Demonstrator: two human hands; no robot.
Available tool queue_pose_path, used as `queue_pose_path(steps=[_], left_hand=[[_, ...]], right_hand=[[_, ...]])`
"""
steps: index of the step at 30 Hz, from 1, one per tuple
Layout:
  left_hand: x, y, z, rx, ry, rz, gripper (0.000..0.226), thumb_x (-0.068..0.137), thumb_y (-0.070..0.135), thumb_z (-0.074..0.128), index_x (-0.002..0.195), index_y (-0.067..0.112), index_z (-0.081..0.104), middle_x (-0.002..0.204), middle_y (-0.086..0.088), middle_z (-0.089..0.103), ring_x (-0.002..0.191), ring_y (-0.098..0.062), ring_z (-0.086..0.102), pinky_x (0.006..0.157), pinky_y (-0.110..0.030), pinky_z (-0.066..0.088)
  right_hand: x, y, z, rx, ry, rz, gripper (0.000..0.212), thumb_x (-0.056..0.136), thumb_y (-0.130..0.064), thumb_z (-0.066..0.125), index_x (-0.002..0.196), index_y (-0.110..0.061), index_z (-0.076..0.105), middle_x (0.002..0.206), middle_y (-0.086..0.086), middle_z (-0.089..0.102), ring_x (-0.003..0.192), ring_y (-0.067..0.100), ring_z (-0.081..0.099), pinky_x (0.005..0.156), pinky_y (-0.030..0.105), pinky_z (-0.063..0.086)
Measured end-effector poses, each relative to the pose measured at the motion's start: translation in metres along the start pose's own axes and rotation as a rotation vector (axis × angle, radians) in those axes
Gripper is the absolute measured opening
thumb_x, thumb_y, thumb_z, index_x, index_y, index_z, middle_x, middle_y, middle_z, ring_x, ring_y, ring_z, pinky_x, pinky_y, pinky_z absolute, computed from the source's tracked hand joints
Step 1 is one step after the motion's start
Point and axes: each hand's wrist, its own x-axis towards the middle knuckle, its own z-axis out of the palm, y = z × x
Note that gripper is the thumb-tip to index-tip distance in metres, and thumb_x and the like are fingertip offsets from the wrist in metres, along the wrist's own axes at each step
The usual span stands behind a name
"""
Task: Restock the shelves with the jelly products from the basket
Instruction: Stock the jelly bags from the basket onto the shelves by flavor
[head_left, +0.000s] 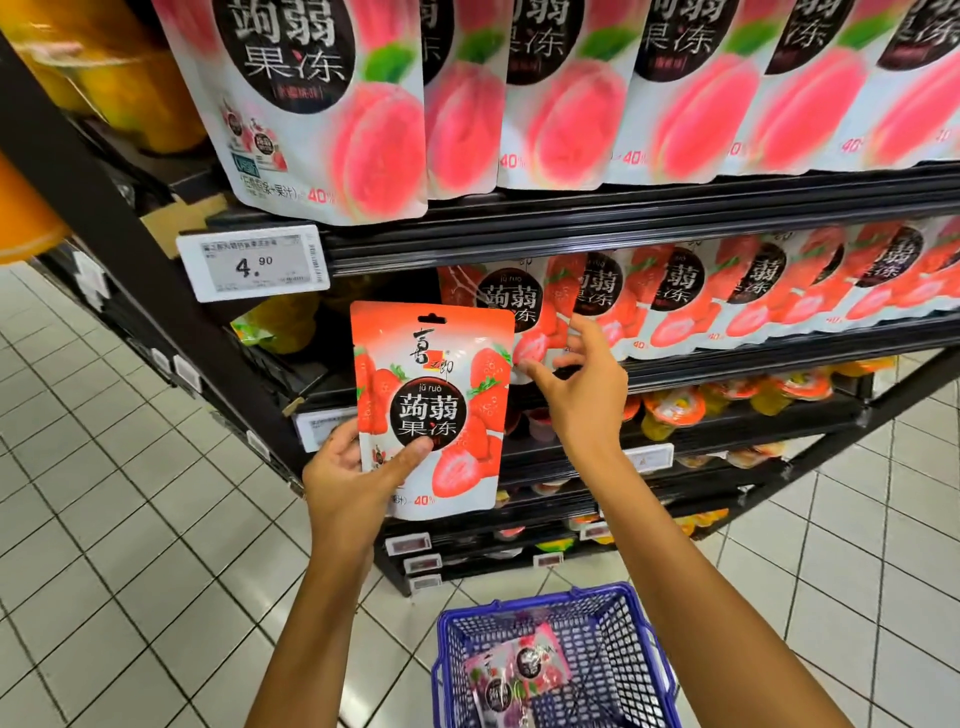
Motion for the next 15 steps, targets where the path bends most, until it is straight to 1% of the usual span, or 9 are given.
queue_pose_path(steps=[2,3,4,6,7,9,12,13,15], left_hand=[[0.001,0.0,0.0,0.0,-0.003,-0.008,0.042,0.057,0.025,0.088,0.096,0.033,0.074,0.094,-0.001,0.077,0.084,-0.021,0.075,0.061,-0.029,0.059],[0.001,0.001,0.0,0.0,-0.004,-0.01,0.042,0.057,0.026,0.088,0.095,0.034,0.074,0.095,-0.001,0.077,0.084,-0.021,0.075,0.061,-0.028,0.059],[0.001,0.002,0.0,0.0,-0.005,-0.012,0.042,0.056,0.026,0.088,0.095,0.034,0.074,0.095,-0.001,0.077,0.084,-0.021,0.075,0.061,-0.028,0.059],[0.001,0.004,0.001,-0.004,-0.008,-0.019,0.043,0.055,0.027,0.089,0.095,0.034,0.074,0.095,0.0,0.077,0.084,-0.021,0.075,0.06,-0.028,0.059],[0.002,0.005,0.001,-0.007,-0.008,-0.022,0.044,0.053,0.028,0.089,0.094,0.035,0.074,0.095,0.0,0.077,0.084,-0.021,0.075,0.06,-0.028,0.059],[0.003,0.007,0.003,-0.011,-0.004,-0.024,0.045,0.051,0.03,0.089,0.093,0.034,0.074,0.094,0.0,0.077,0.084,-0.02,0.075,0.059,-0.028,0.059],[0.005,0.011,0.009,-0.023,-0.004,-0.021,0.046,0.052,0.028,0.088,0.095,0.031,0.073,0.095,0.0,0.077,0.085,-0.02,0.075,0.06,-0.028,0.059],[0.005,0.012,0.011,-0.028,-0.011,-0.022,0.045,0.052,0.029,0.088,0.095,0.032,0.073,0.095,0.0,0.077,0.085,-0.019,0.075,0.06,-0.028,0.059],[0.005,0.014,0.015,-0.021,-0.026,-0.019,0.047,0.051,0.033,0.088,0.095,0.033,0.073,0.094,0.002,0.077,0.084,-0.017,0.075,0.058,-0.026,0.058]], right_hand=[[0.002,0.0,0.006,0.022,-0.004,0.013,0.064,0.075,-0.025,0.083,0.132,-0.028,0.052,0.1,-0.001,0.067,0.089,0.014,0.063,0.084,0.039,0.053],[0.002,0.0,0.008,0.028,-0.005,0.014,0.065,0.076,-0.025,0.083,0.132,-0.029,0.051,0.099,-0.003,0.066,0.088,0.013,0.063,0.083,0.037,0.053],[0.003,0.0,0.009,0.038,-0.002,0.015,0.065,0.075,-0.025,0.083,0.131,-0.03,0.051,0.1,-0.005,0.066,0.087,0.01,0.062,0.081,0.032,0.053],[0.003,0.004,0.008,0.055,0.008,0.001,0.064,0.074,-0.026,0.084,0.129,-0.031,0.052,0.102,-0.009,0.066,0.083,0.0,0.06,0.075,0.017,0.048],[0.002,0.006,0.006,0.053,0.015,-0.003,0.063,0.074,-0.027,0.084,0.128,-0.03,0.052,0.103,-0.009,0.067,0.081,-0.001,0.06,0.073,0.013,0.045],[0.002,0.009,0.003,0.039,0.028,0.006,0.062,0.074,-0.027,0.084,0.128,-0.026,0.053,0.106,-0.005,0.068,0.082,0.002,0.059,0.075,0.014,0.044],[-0.002,0.004,-0.004,0.02,0.058,-0.015,0.058,0.077,-0.028,0.082,0.127,-0.024,0.053,0.102,-0.008,0.061,0.079,-0.004,0.055,0.073,0.009,0.04],[-0.005,0.001,-0.007,0.02,0.085,-0.032,0.054,0.079,-0.029,0.08,0.126,-0.024,0.053,0.103,-0.009,0.057,0.078,-0.001,0.053,0.073,0.01,0.039],[-0.013,-0.007,-0.013,0.056,0.146,-0.047,0.043,0.087,-0.035,0.072,0.123,-0.022,0.054,0.102,-0.007,0.052,0.075,0.01,0.051,0.073,0.019,0.042]])
